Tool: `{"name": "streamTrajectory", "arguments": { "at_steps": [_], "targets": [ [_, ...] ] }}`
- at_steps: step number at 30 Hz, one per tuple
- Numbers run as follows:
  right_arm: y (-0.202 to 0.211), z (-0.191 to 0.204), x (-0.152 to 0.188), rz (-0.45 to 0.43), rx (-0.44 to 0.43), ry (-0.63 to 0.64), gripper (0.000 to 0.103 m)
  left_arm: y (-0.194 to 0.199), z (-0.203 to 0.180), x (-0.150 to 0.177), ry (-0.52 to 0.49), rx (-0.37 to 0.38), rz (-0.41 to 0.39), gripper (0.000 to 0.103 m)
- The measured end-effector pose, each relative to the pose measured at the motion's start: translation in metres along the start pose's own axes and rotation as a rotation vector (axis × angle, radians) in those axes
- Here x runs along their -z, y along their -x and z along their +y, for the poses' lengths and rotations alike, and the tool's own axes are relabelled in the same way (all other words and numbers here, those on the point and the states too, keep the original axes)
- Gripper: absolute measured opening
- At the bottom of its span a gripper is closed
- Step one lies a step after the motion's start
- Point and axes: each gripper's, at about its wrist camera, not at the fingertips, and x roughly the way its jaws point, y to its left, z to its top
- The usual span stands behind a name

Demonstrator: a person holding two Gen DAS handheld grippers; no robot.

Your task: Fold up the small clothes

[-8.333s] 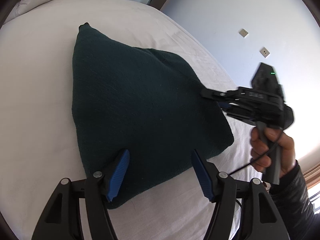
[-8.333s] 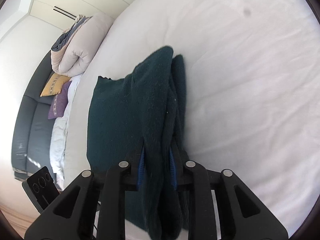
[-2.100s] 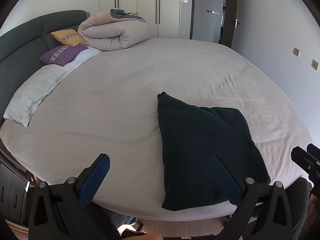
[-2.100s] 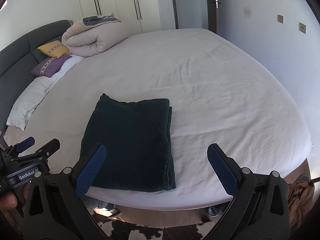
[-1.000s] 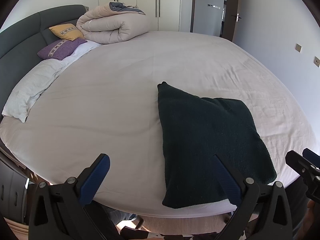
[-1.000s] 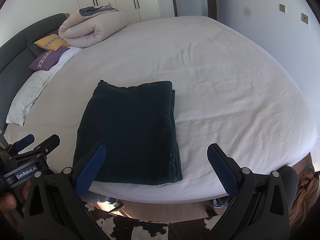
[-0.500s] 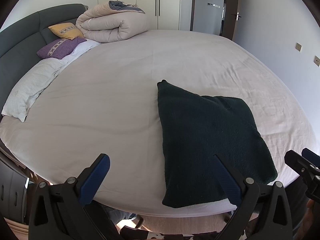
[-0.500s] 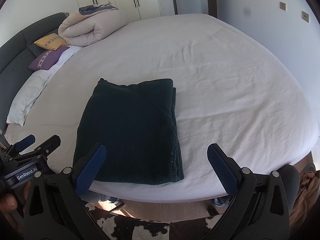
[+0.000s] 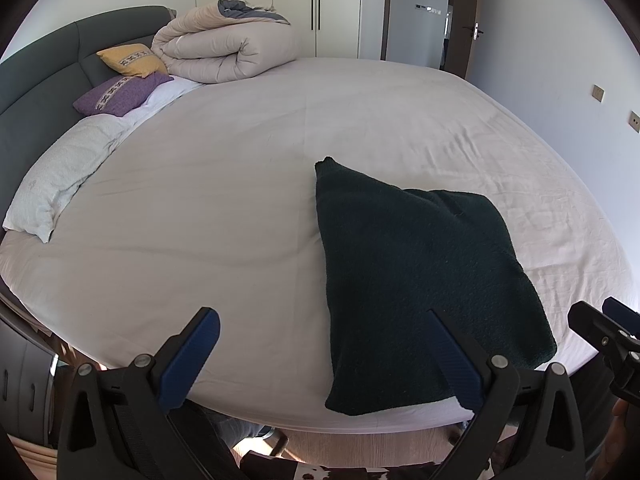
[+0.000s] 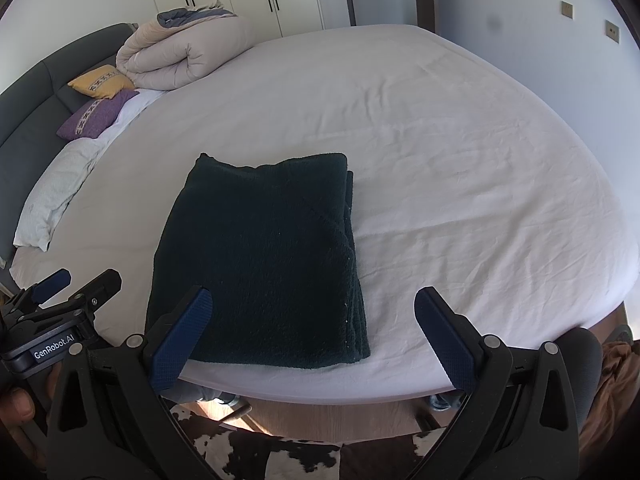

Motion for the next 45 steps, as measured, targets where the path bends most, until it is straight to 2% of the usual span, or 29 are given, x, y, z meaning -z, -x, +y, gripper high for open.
{"name": "streamTrajectory", "arguments": {
  "at_steps": [45],
  "targets": [
    [-0.0035, -0.0005, 0.0060, 0.006, 0.003, -0.013, 0.103, -0.0042, 0.0035, 0.0032, 0.001, 0.010, 0.018, 0.103]
  ]
}}
